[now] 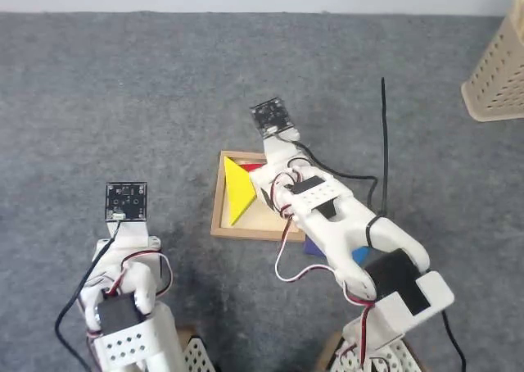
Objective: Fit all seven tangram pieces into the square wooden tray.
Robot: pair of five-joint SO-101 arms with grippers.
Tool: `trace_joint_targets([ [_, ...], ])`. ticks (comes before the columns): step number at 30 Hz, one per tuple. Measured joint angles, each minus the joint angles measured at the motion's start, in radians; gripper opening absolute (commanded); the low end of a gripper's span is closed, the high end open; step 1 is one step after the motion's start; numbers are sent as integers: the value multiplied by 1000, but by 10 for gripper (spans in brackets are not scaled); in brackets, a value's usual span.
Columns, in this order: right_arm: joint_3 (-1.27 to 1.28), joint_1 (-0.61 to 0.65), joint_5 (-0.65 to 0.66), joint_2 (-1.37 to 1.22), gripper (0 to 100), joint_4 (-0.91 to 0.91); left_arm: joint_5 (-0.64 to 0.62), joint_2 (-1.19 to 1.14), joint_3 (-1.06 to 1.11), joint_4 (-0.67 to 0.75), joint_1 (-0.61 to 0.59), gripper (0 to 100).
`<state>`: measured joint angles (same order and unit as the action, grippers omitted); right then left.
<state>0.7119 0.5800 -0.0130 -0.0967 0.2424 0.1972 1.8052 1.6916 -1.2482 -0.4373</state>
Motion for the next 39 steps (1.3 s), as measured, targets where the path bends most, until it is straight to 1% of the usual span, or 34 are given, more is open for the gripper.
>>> trace_joint_targets([
  [4,0,31,40,0,7,0,0,0,0,0,0,13],
  [10,0,40,43,0,7,8,0,0,0,0,0,13],
  [18,0,41,43,97,7,144,0,0,0,0,0,13],
  [24,0,41,43,98,7,144,0,0,0,0,0,13],
  [28,0,43,43,44,7,100,0,0,0,0,0,13],
  [34,-21,-8,43,-5,7,69,0,0,0,0,0,13],
  [39,-44,-18,43,-25,7,63,0,0,0,0,0,13],
])
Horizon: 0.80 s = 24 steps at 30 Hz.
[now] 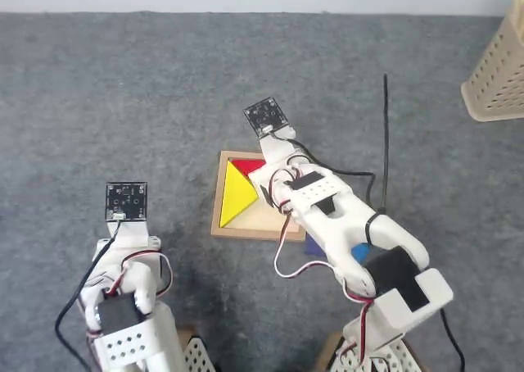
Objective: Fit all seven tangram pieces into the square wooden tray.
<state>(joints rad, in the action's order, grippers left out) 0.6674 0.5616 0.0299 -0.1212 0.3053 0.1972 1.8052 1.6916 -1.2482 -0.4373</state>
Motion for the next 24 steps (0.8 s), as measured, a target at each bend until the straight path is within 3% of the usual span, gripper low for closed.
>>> trace_joint_targets([
  [5,3,-6,0,54,7,34,0,0,0,0,0,13],
  [13,41,-25,0,331,9,255,0,0,0,0,0,13],
  [24,43,-281,87,580,10,592,0,0,0,0,0,13],
])
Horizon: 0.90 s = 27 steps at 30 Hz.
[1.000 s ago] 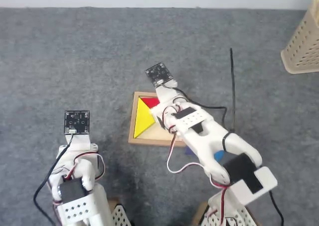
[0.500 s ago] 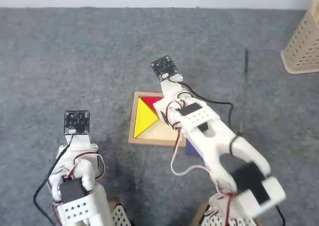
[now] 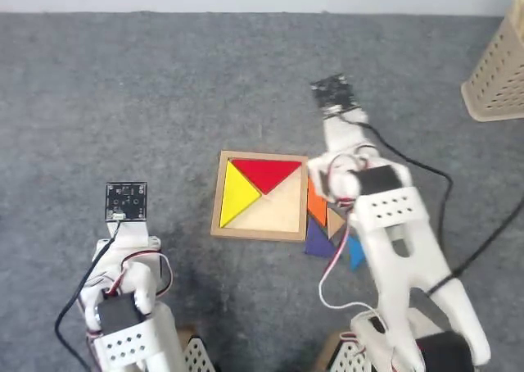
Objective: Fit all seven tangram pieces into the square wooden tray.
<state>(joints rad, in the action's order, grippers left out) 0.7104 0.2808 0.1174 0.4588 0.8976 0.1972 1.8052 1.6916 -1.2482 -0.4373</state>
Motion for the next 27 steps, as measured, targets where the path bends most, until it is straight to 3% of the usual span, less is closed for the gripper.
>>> trace_joint_targets([
  [8,0,-107,54,-84,10,126,0,0,0,0,0,13],
  [16,-35,-112,61,-207,42,181,0,0,0,0,0,13],
  [21,-126,0,61,-298,149,204,0,0,0,0,0,13],
  [27,-267,80,63,-497,152,204,0,0,0,0,0,13],
])
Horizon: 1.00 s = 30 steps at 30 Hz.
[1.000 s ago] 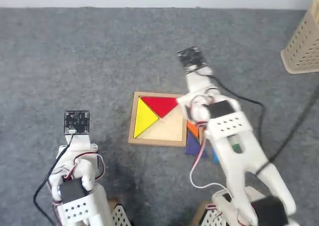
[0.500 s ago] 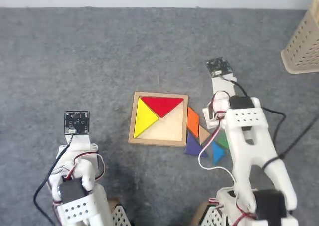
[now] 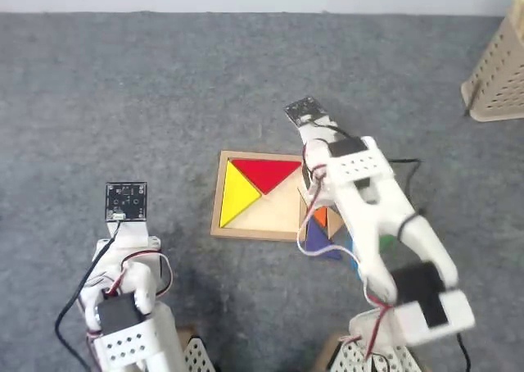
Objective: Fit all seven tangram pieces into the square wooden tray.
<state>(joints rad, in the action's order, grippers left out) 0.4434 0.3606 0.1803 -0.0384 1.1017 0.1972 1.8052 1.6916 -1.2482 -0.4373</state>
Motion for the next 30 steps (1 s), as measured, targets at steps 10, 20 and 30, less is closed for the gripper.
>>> trace_joint_targets([
  [10,-115,3,0,-183,152,0,0,0,0,0,0,13],
  [20,-121,-5,0,-198,151,-3,0,0,0,0,0,13],
  [30,-152,-138,-6,-219,151,-3,0,0,0,0,0,13],
])
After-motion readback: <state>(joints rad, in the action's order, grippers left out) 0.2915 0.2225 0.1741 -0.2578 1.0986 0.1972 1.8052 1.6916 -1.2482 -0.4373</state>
